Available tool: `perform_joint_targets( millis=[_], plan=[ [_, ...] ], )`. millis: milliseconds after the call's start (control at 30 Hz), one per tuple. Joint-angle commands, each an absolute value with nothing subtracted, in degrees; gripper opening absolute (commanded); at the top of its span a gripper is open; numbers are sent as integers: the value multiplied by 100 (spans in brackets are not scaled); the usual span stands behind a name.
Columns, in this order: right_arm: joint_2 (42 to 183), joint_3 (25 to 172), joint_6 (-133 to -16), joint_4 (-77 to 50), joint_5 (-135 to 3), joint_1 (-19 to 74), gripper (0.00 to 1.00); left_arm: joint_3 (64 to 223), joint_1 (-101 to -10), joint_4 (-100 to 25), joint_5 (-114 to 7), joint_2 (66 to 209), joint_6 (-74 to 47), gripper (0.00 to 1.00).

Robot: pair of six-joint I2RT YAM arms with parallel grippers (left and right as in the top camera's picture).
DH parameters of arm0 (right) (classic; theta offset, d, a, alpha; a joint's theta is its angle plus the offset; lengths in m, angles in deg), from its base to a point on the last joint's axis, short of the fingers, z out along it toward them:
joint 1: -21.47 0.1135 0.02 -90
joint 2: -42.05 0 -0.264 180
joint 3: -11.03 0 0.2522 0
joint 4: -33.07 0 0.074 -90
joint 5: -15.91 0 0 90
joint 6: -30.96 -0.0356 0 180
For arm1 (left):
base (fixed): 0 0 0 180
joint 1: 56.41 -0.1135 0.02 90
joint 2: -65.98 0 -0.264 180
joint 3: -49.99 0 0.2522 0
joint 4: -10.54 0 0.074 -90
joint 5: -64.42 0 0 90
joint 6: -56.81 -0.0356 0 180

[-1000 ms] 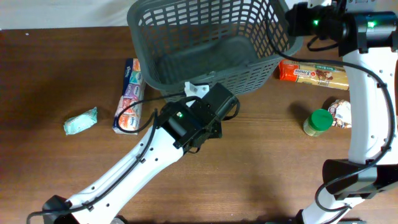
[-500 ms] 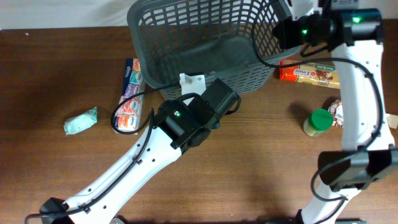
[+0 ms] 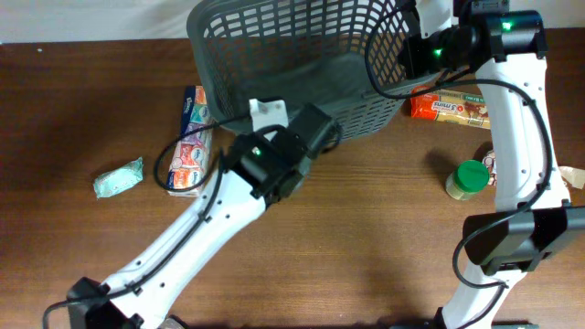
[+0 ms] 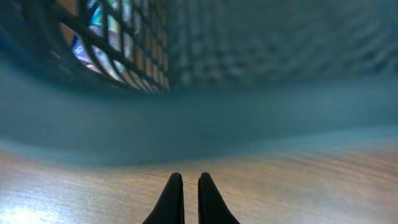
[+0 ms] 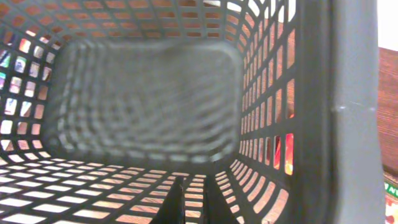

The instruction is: Pack container

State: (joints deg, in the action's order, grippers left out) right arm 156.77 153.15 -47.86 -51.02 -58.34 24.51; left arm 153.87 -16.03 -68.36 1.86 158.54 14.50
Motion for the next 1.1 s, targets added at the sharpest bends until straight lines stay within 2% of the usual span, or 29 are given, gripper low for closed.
perform_joint_targets(
  millis=[0, 1067],
  plan=[
    [15674, 15359, -4727, -5152, -5978, 2484, 4, 15490, -1861, -6841, -63, 15882, 1517, 2],
    [15677, 15359, -4747, -5786, -5980, 2670, 4, 15490, -2493, -6351, -74, 15888, 1170, 1]
  ],
)
